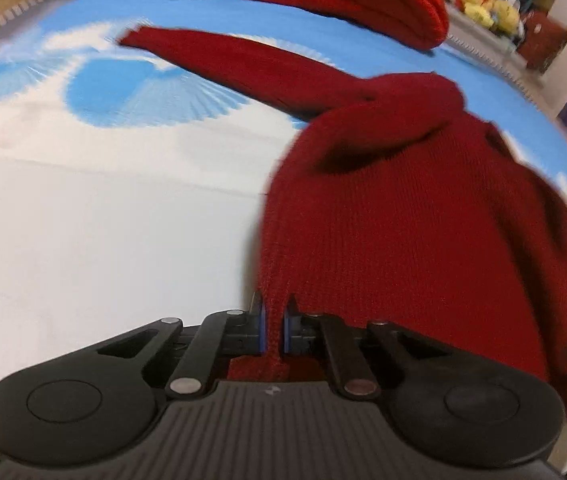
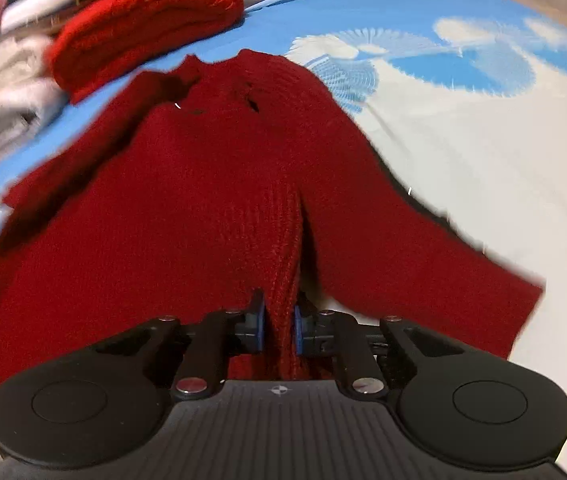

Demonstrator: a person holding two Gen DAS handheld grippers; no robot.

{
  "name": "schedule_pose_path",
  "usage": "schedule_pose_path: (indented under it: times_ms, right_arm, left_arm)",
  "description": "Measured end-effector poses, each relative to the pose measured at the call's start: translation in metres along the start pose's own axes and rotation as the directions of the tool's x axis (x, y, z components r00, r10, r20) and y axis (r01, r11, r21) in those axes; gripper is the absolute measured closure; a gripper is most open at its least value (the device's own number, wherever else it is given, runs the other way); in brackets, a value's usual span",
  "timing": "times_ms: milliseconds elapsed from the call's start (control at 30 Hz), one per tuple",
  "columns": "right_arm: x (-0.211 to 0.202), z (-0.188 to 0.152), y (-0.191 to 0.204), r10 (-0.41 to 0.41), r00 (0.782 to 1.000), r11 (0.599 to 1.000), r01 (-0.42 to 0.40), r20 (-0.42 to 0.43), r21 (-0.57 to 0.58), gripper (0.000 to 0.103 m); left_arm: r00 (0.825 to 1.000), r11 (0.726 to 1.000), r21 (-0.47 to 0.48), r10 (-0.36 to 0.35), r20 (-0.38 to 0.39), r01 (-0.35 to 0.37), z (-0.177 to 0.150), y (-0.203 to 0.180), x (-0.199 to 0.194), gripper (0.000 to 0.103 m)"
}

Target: Fold small clothes

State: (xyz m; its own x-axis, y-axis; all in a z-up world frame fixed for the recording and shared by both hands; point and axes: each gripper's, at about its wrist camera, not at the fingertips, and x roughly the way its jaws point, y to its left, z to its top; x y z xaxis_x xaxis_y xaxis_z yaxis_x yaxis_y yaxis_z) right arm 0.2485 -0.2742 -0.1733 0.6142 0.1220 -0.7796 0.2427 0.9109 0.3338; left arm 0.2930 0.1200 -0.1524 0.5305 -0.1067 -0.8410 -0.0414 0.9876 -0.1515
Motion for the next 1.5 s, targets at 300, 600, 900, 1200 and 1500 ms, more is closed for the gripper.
schedule_pose_path:
  times_ms: [300,600,900,1200,1500]
  right_arm:
    - [-0.037,-0.041,-0.063,0.133,0.982,0.967,-0.099,-0.133,0.234,0.089]
    - [-0.076,-0.023,-0.108,-0.101,0.987,0.906,0.04,0.124,0.421,0.043]
    - [0.013,0.008,-0.054,-0.283,0.959,0.959,0.283,-0.004,-0.026,0.029]
    - [-0.015,0.188,-0.084,-0.61,0.739,0.766,0.642,0.286,-0.026,0.064]
    - [-0.053,0.154,-0.088,-0.462,0.863,0.886,0.456,0.205,0.076,0.02]
  left_arm:
    - [0.993,0.997,0.004,0.078,-0.083,-0.078,-0.08,0.052,-0.038,0.095]
    - [0.986,0.988,-0.155,0.019,0.168,0.007,-0.041,0.063,-0.085,0.02]
    - [0.992,0.98,-0.199,0.036,0.117,-0.012,0.019,0.039,-0.015,0.018]
    - [0.996,0.972,-0.235,0.023,0.087,-0.002,0.033,0.043,0.002,0.018]
    - [0.993,0.956,-0.295,0.021,0.117,0.014,0.043,0.051,0.004,0.018]
